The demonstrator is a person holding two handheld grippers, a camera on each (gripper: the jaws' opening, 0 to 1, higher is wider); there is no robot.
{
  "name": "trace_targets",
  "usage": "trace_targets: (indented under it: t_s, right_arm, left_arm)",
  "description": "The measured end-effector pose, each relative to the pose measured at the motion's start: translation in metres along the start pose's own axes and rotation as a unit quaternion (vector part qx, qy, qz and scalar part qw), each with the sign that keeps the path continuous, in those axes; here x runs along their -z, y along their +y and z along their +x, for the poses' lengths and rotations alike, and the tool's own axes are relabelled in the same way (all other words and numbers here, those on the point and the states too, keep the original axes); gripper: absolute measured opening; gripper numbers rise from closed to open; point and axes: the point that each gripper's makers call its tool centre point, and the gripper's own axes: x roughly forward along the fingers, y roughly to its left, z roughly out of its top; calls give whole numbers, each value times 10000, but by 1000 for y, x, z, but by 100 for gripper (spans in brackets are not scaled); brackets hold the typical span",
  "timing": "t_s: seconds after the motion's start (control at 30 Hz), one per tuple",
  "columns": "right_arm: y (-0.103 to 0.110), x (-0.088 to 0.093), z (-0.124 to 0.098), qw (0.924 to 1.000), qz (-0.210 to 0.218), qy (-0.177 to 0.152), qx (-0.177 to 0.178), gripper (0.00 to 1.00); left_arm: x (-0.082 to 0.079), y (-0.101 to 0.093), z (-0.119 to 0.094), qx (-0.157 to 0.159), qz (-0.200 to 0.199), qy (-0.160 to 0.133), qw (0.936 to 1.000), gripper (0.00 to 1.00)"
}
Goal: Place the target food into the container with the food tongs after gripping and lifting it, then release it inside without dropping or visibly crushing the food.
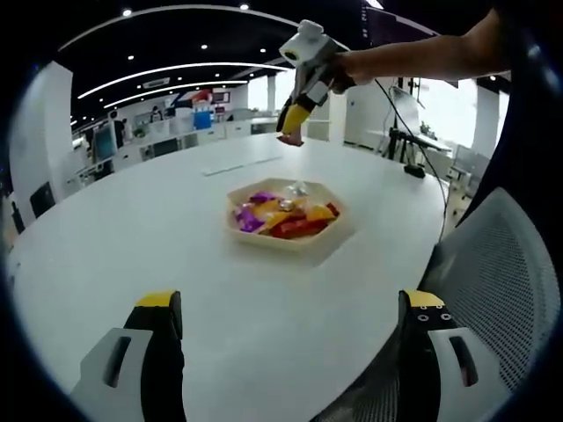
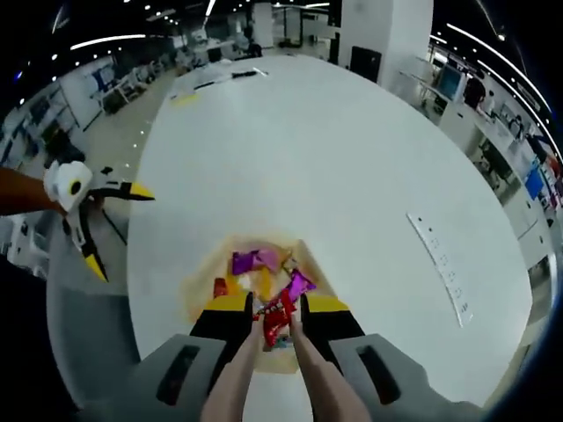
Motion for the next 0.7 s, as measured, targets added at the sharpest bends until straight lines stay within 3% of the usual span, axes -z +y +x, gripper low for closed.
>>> trace_targets:
  t_s: [0.2,0.3,0.4,0.7]
  right_arm:
    - [3,-6,2,10000,-51,-70,-15,21]
    - [-3,-13,1,9987,-355,-349,85,25]
    - [-3,-12,-2,9992,-124,-363,68,26]
    - [-4,-8,-5,9991,-105,-411,98,26]
  left_arm:
    - [1,0,0,15,-11,20,10000,99]
    - [2,0,1,17,-15,40,10000,99]
    - [3,1,1,12,-11,69,10000,99]
    - [4,1,1,18,-27,88,10000,99]
